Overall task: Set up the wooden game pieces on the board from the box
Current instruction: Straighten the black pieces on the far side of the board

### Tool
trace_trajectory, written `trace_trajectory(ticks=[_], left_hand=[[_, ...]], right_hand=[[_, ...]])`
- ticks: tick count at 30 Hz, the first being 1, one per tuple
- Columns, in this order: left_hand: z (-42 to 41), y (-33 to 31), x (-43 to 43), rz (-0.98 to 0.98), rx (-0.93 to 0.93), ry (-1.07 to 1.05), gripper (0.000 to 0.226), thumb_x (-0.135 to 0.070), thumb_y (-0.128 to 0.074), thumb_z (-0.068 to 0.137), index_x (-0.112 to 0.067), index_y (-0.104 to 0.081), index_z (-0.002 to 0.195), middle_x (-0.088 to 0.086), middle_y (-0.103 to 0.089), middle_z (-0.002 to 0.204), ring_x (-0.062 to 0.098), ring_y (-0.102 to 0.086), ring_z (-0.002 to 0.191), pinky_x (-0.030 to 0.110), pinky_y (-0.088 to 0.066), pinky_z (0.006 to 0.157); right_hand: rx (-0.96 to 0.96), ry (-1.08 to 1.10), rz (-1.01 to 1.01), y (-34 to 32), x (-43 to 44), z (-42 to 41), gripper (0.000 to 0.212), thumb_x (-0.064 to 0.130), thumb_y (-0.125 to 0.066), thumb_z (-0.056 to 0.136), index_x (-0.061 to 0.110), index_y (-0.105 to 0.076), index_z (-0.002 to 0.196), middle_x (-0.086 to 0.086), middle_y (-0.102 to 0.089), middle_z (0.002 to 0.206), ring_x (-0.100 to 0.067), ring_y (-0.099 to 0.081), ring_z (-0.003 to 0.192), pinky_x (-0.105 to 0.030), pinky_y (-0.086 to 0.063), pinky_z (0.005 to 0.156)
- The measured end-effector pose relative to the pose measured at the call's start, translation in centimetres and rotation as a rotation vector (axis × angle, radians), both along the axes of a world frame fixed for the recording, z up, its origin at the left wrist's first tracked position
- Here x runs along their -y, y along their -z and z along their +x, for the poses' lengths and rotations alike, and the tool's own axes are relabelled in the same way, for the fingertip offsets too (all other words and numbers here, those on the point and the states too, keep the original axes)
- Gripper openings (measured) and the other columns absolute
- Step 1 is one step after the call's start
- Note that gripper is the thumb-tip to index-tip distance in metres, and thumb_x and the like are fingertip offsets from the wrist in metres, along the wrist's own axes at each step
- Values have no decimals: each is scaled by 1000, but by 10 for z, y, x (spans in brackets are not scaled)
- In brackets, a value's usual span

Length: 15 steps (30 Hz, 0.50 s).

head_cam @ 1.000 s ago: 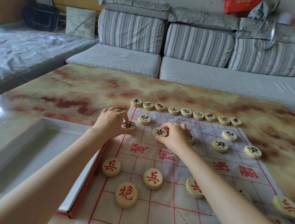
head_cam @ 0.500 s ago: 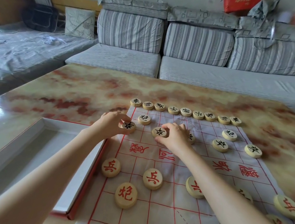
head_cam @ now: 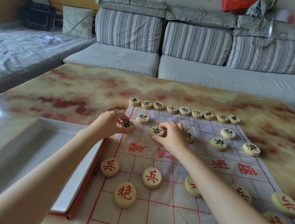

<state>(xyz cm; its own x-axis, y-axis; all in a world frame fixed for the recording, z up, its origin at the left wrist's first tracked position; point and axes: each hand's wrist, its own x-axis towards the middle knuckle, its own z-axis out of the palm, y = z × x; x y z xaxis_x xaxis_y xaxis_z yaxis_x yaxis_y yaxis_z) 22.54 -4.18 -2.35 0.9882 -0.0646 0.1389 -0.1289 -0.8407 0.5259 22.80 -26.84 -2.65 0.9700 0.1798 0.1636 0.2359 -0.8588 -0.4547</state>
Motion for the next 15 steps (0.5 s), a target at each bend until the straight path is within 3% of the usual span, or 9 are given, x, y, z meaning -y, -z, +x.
trace_trajectory(ticks=[7,12,15], left_hand=[[0,0,0,11,-18,-4,46,-35,-76,70,-21,-64,112,-3,-68,108,12,-61,94,35,-46,95],[-1,-6,3,48,-4,-41,74,-46,-80,61,-25,-52,127,-5,-64,113,16,-59,103,41,-43,98],[-4,-16,15,61,93,-40,61,-41,-79,64,-23,-59,119,-5,-63,113,17,-58,104,38,-43,95]], right_hand=[[-6,-6,-4,1,0,0,52,42,-67,79,20,-54,124,0,-54,125,-23,-38,117,-33,-27,92],[27,-2,8,-7,13,-2,60,45,-66,79,21,-48,131,-1,-47,131,-24,-36,123,-33,-28,95],[45,60,10,-24,50,-3,48,38,-66,81,23,-55,125,1,-53,130,-27,-37,122,-34,-30,94]])
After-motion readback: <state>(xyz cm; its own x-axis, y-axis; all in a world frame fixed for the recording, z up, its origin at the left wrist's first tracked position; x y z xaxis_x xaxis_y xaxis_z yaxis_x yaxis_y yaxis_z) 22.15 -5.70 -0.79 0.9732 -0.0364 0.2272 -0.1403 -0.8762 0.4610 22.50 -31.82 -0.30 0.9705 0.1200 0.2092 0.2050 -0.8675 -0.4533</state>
